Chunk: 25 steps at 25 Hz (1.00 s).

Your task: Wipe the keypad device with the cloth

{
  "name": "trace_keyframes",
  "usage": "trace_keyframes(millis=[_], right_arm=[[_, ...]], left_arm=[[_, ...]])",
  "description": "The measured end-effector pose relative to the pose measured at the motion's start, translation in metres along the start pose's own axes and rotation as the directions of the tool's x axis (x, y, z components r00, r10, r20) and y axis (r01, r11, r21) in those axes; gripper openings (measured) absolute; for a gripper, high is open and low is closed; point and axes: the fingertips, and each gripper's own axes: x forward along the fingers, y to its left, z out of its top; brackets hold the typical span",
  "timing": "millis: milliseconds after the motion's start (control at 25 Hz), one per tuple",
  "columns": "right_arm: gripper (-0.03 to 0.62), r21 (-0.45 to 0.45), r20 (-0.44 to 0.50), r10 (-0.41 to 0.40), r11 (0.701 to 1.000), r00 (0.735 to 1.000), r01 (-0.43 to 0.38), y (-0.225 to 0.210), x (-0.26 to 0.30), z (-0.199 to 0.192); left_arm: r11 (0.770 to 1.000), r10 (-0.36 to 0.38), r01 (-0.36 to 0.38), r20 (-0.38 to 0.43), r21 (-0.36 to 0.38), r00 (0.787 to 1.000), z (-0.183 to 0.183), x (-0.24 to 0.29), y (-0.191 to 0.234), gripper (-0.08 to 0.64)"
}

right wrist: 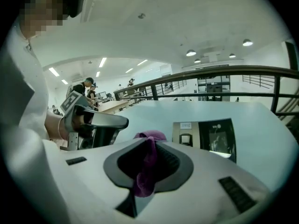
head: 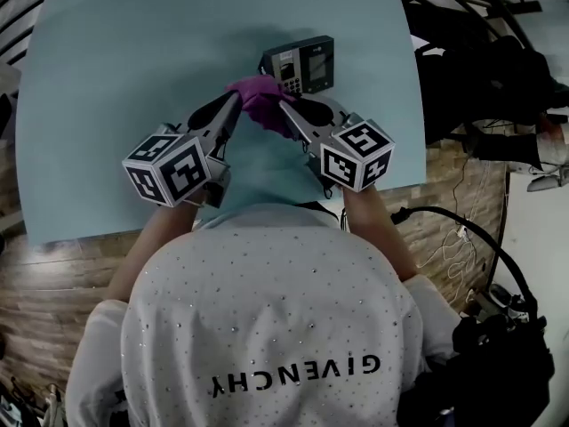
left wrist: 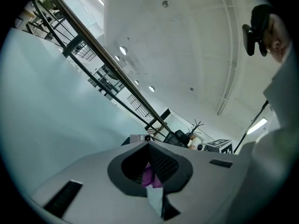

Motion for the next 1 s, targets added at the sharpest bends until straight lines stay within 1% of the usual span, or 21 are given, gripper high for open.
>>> trace_keyframes(millis=[80, 280, 480, 680, 800, 1000], right_arm=[[0.041, -0.016, -0.032, -0.015, 1.000, 0.999, 0.015, -0.002, 0.003, -0.004], [0.041, -0.061, -0.098, -0.121, 0.991, 0.988, 0.115, -0.028, 0.010, -0.016], [0.041, -0.037, -0.113, -0.182, 0.983, 0.977, 0.179, -0.048, 0.016, -0.022], [0.041, 0.004, -0.120, -0.190, 0.981, 0.974, 0.192, -0.065, 0.009, -0.019], [0.041, -0.002, -0.122, -0.194, 0.981, 0.973, 0.195, -0.079, 0.001, -0.018], [0.041, -0.005, -0.121, -0.204, 0.979, 0.971, 0.205, -0.106, -0.010, -0.020]], left_arm=[[1.000, 0.005, -0.005, 0.007, -0.004, 1.000, 0.001, -0.001, 0.000, 0.000], [1.000, 0.018, -0.018, 0.027, -0.014, 0.999, 0.000, -0.006, 0.005, 0.000], [0.997, 0.064, -0.061, 0.090, -0.043, 0.994, -0.002, -0.019, 0.016, 0.000], [0.994, 0.101, -0.095, 0.132, -0.054, 0.986, 0.005, -0.022, 0.011, 0.000], [0.994, 0.105, -0.100, 0.146, -0.046, 0.984, 0.007, -0.017, 0.004, 0.000], [0.989, 0.148, -0.143, 0.163, -0.042, 0.975, 0.003, -0.013, -0.001, 0.000]])
